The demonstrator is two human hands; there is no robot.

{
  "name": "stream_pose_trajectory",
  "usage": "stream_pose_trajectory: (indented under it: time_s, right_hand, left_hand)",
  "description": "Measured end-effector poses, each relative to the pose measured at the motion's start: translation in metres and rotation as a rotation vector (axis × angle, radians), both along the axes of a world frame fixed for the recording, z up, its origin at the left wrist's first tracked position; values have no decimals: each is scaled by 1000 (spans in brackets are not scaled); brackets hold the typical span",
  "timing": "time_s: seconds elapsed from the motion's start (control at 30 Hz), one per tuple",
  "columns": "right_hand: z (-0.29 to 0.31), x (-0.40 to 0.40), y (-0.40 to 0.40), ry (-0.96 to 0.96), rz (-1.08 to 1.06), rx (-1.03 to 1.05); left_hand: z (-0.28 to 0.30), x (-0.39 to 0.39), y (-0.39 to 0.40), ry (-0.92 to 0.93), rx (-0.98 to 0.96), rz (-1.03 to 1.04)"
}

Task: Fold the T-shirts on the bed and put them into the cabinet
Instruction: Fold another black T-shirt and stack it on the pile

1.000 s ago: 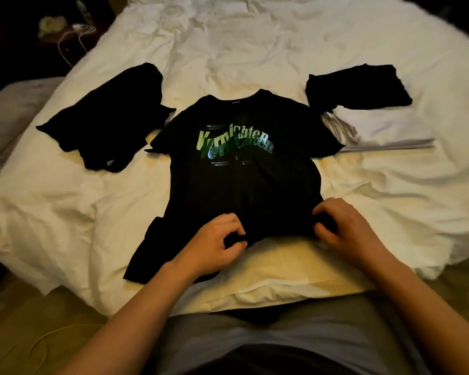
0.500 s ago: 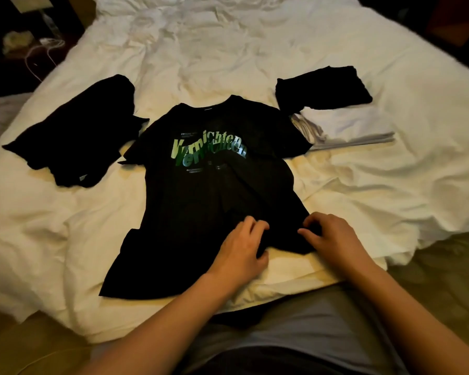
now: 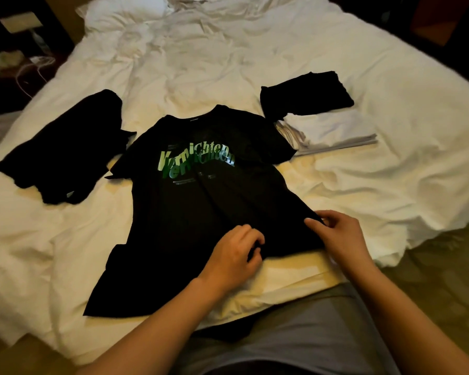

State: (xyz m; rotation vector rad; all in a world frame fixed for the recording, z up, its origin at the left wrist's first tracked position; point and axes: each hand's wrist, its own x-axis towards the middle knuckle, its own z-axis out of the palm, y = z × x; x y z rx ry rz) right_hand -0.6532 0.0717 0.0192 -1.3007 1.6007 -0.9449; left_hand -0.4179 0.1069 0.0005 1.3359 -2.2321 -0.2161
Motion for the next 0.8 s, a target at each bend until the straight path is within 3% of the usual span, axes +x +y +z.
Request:
stream_pose_trajectory:
  time_s: [0.1, 0.2, 0.27, 0.37, 0.5, 0.63, 0.7, 0.8]
  right_hand:
    - [4, 2, -2, -100, 33, 11]
    - [9, 6, -1, -277, 27, -23]
    - [8, 6, 0, -263, 28, -46]
    - [5, 0, 0, -177, 76, -15]
    - [11, -7, 1, 60, 193, 2]
    - [17, -17, 4, -153, 40, 81]
    - [14, -21, 1, 62, 102, 113]
    - [11, -21, 0, 538, 160, 96]
  left_hand:
    - [-4, -19, 6, -51, -72, -81]
    - [-10, -35, 10, -176, 11, 55]
    - [-12, -37, 8, -197, 53, 157]
    - [-16, -32, 3, -198, 58, 123]
    - [-19, -23, -3, -77, -23, -15]
    - [-1, -18, -4, 135, -65, -136]
    - [7, -17, -6, 149, 59, -160]
    - [8, -17, -8, -28, 350, -210]
